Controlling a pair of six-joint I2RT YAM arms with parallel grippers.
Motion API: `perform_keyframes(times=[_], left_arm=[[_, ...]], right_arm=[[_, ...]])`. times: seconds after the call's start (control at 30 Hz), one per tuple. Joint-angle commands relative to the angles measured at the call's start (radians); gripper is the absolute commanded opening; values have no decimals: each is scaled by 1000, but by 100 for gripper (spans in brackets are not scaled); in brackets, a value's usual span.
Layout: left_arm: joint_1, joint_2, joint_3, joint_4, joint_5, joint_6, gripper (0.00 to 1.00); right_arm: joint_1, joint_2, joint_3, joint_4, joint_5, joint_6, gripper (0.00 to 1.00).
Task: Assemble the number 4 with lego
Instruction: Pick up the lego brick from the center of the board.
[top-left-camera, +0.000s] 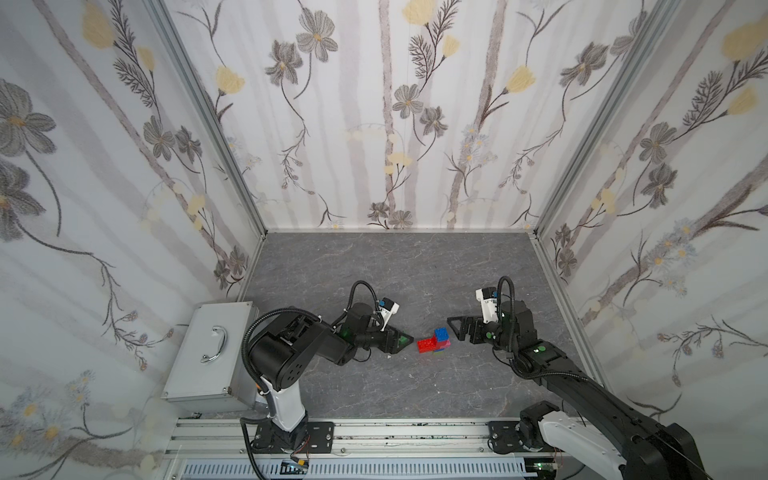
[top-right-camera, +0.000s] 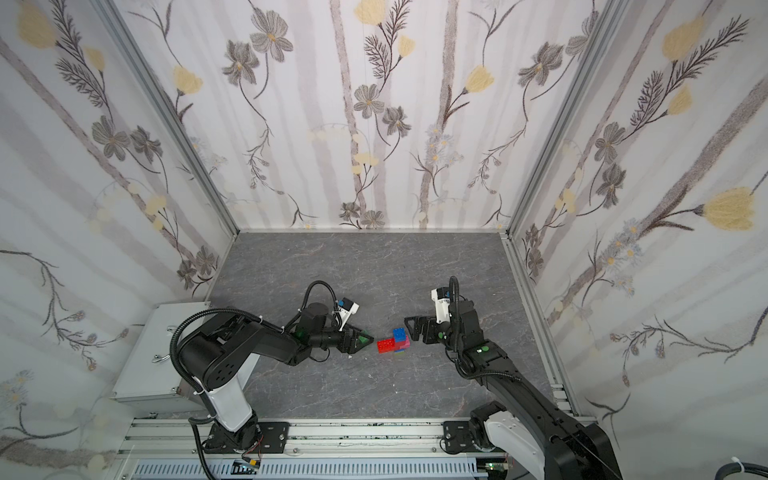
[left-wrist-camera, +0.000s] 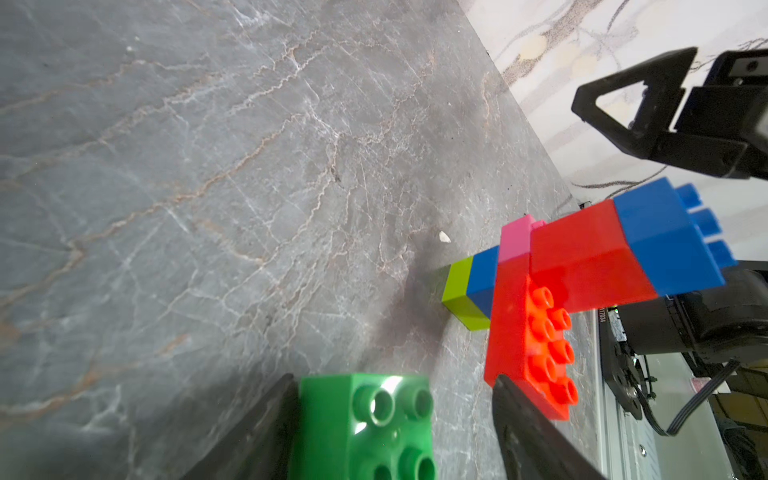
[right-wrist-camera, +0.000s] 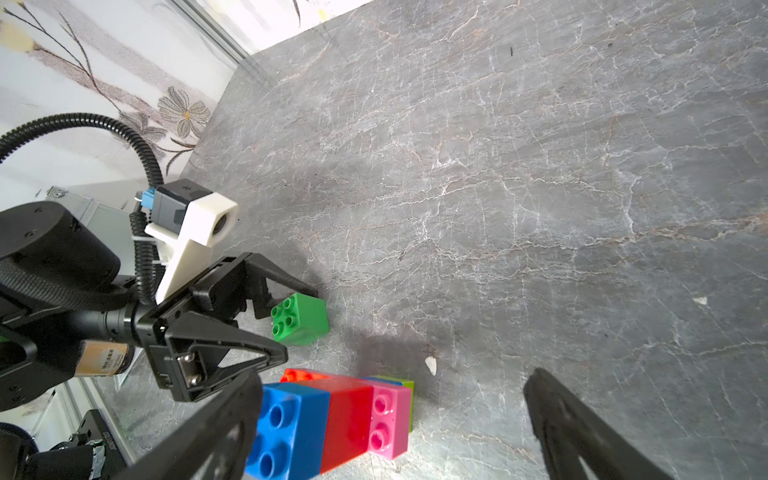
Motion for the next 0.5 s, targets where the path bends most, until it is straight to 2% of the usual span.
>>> perform_keyframes(times=[0.0, 0.13, 0.27, 0.33, 0.47], left_arm=[[-19, -47, -33, 62, -61, 24, 75], [-108, -88, -6, -103, -265, 228, 75], [-142, -85, -14, -50, -415, 292, 76], [-152, -82, -27, -34, -462, 318, 75], [-152, -63, -50, 2, -454, 337, 71]], right_arm=[[0, 10, 11, -4, 15, -18, 98], [-1, 25, 26, -3, 21, -32, 98], [-1, 40, 41, -16, 21, -38, 98], [-1, 39, 39, -19, 23, -38, 98], [-1, 35, 36, -20, 29, -41, 98]])
